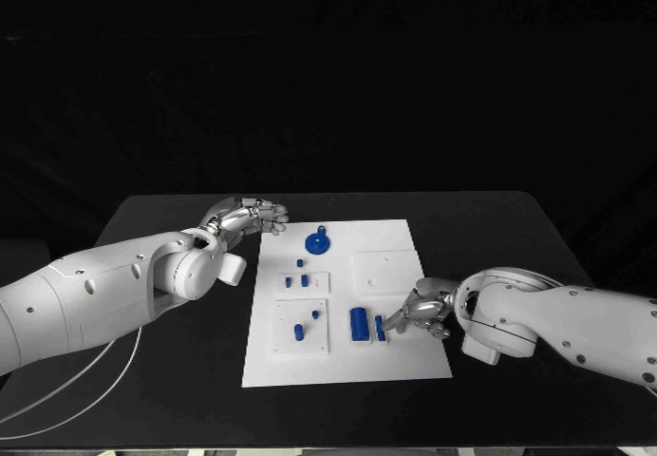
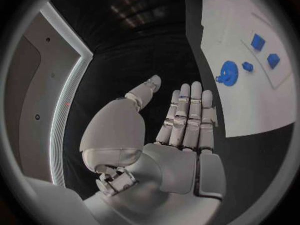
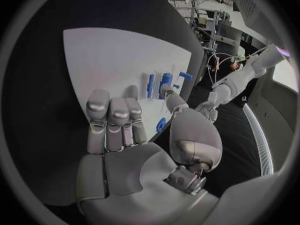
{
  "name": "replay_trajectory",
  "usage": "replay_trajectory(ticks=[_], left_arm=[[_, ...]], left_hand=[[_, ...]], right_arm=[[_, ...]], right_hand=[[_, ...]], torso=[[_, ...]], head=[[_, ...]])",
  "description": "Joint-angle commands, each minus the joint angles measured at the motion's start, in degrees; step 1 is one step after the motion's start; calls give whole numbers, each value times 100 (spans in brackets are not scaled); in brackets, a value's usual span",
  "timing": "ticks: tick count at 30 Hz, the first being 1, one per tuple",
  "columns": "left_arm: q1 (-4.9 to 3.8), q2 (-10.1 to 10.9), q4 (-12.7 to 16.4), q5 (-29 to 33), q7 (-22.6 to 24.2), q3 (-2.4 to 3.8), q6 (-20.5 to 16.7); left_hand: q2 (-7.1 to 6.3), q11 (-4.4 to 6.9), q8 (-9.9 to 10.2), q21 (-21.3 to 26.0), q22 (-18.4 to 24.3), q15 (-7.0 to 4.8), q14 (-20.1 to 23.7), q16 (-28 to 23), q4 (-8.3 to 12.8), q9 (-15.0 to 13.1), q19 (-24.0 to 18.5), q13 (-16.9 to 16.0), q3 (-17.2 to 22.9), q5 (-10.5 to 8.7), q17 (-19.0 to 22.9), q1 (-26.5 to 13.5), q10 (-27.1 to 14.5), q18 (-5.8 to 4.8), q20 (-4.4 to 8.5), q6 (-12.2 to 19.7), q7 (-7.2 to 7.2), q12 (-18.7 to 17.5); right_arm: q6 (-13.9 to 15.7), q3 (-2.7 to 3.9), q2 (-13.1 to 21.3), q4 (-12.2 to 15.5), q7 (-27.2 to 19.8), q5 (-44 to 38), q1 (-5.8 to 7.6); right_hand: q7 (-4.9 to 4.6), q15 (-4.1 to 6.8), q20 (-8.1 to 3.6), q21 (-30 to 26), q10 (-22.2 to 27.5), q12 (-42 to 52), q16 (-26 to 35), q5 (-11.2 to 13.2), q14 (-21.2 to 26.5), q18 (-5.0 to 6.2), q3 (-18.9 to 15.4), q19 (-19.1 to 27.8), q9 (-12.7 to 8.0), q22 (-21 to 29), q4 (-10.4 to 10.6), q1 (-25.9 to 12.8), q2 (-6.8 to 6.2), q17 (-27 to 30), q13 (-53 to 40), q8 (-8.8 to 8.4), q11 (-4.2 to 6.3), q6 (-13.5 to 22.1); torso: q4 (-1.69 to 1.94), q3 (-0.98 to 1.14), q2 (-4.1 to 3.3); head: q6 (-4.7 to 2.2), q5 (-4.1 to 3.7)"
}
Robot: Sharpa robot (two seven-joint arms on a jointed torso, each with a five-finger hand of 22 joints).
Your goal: Assemble the parts on the task board
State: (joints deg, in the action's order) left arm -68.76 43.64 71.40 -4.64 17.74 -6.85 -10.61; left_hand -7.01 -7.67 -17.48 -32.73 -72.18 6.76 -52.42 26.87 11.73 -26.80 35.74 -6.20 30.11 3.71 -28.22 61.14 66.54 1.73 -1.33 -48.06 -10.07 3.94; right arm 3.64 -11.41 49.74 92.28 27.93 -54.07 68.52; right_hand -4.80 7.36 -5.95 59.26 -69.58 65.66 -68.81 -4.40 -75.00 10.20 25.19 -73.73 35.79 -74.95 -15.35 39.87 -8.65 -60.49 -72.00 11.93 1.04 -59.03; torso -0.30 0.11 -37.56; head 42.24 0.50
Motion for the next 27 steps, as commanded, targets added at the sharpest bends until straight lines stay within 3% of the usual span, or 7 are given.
replay_trajectory(ticks=[1, 8, 14, 20, 22, 25, 27], left_arm=[[-11, -25, -61, 33, 67, 5, 41], [-92, -117, -382, 114, 145, 7, -13], [-212, -228, -780, 172, 211, 9, -16], [-278, -379, -1099, 191, 221, 21, -104], [-285, -445, -1214, 192, 229, 24, -92], [-289, -528, -1361, 255, 214, 26, -62], [-288, -587, -1440, 288, 214, 26, -61]], left_hand=[[-21, -13, -27, 24, -7, 32, 1, -39, -23, 8, -39, 6, -6, -31, -10, -24, 40, 74, 1, 35, -5, 23], [-22, -13, -27, 27, -13, 32, 1, -48, -23, 9, -38, 8, -6, -30, -18, -18, 42, 74, 1, 36, -5, 24], [-5, -1, -33, 68, -34, 52, 120, -174, -25, 16, -84, 18, 2, -28, -15, 2, 46, 65, -21, 37, -4, 25], [19, 17, -38, 94, -37, 43, 150, -223, -25, 19, -103, 26, 8, -26, -17, 13, 40, 56, -19, 35, 8, 20], [15, 12, -22, 126, -31, 64, 231, -302, -20, 31, -111, 47, 2, -23, 1, 5, -19, 51, -27, 69, 19, -6], [23, 16, 17, 259, 4, 99, 418, -482, 6, 59, -217, 125, -29, -28, 53, -38, -240, 18, -67, 157, 69, -27], [7, 15, 75, 408, 47, 137, 622, -643, 28, 88, -370, 206, -62, -36, 112, -84, -485, -39, -109, 272, 106, -31]], right_arm=[[-109, 54, 30, -191, -527, 394, 115], [363, 250, -298, -1471, -2218, 1068, 283], [709, 510, -729, -2482, -3249, 1894, 301], [895, 685, -1235, -3435, -3792, 2386, 296], [852, 703, -1349, -3672, -3903, 2596, 274], [760, 753, -1449, -3889, -4078, 2847, 211], [682, 802, -1496, -3980, -4152, 3023, 167]], right_hand=[[-53, -8, -32, -30, 55, -57, 26, 66, 6, 480, -97, 30, 31, -30, -50, -82, -20, -3, 26, 13, 7, 94], [-95, -38, -72, -92, 202, -191, 78, -37, 28, 480, -129, 61, 8, -11, -120, 33, 130, 7, 111, -58, -29, 239], [-135, -84, -28, -248, 454, -403, 244, -310, 151, 479, -136, 211, 14, 35, -116, 409, 357, 72, 234, -82, -73, 320], [-260, -270, 378, -1272, 1157, -1490, 1250, -437, 937, 376, 208, 1065, 26, 513, -102, 808, 402, 632, 1032, -107, -237, 450], [-380, -462, 643, -1972, 1478, -2120, 1960, -447, 1284, 267, 332, 1488, 35, 927, -107, 802, 400, 1034, 1595, -113, -350, 523], [-518, -1188, 1077, -3186, 1792, -3585, 3248, -433, 1983, 37, 483, 2542, -11, 1656, -207, 854, 389, 1812, 3050, -168, -810, 726], [-542, -1406, 1285, -3718, 1928, -4337, 3927, -472, 2372, -46, 404, 2975, -76, 2013, -146, 907, 455, 2267, 3941, -194, -987, 839]], torso=[[-7, -6, 12], [4, -34, 45], [-5, -101, 115], [-22, -129, 161], [-16, -132, 177], [-9, -123, 209], [-6, -114, 222]], head=[[-98, -7], [-458, -75], [-701, -79], [-865, -90], [-893, -95], [-930, -103], [-974, -92]])
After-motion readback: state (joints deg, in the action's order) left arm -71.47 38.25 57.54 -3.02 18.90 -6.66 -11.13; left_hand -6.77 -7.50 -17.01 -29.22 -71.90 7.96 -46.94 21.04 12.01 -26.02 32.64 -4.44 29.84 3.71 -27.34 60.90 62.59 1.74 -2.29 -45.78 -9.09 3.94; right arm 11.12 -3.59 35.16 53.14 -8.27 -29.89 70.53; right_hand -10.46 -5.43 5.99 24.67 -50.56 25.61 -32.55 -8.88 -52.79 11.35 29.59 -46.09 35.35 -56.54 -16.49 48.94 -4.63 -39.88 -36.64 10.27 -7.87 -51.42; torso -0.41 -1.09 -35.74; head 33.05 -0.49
